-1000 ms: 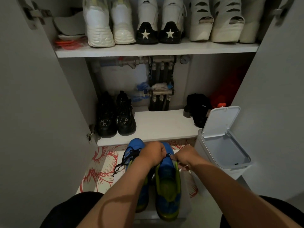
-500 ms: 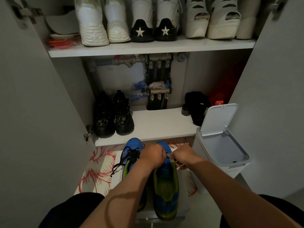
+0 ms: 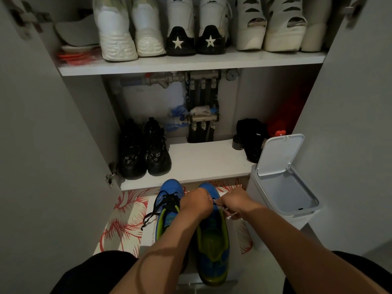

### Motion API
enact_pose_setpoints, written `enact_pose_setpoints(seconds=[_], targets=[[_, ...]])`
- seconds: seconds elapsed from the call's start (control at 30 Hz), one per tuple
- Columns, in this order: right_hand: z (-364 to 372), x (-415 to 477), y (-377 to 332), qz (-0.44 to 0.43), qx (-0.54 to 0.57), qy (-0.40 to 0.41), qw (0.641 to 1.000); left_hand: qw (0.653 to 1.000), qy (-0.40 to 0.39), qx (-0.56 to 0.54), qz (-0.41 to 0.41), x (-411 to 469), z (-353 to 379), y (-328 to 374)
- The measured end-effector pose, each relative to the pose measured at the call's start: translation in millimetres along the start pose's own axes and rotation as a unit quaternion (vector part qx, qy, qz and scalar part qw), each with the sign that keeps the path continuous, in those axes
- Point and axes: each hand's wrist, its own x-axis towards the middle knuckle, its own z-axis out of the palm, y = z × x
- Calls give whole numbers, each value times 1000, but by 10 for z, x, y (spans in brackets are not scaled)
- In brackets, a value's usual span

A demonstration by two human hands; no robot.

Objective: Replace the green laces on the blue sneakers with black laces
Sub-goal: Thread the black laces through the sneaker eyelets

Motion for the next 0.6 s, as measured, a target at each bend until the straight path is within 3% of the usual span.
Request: enact_pose_setpoints(seconds=[0.6], targets=[[-24, -27, 10, -66, -88, -14, 994, 1000, 1, 15, -11, -32, 16, 30]])
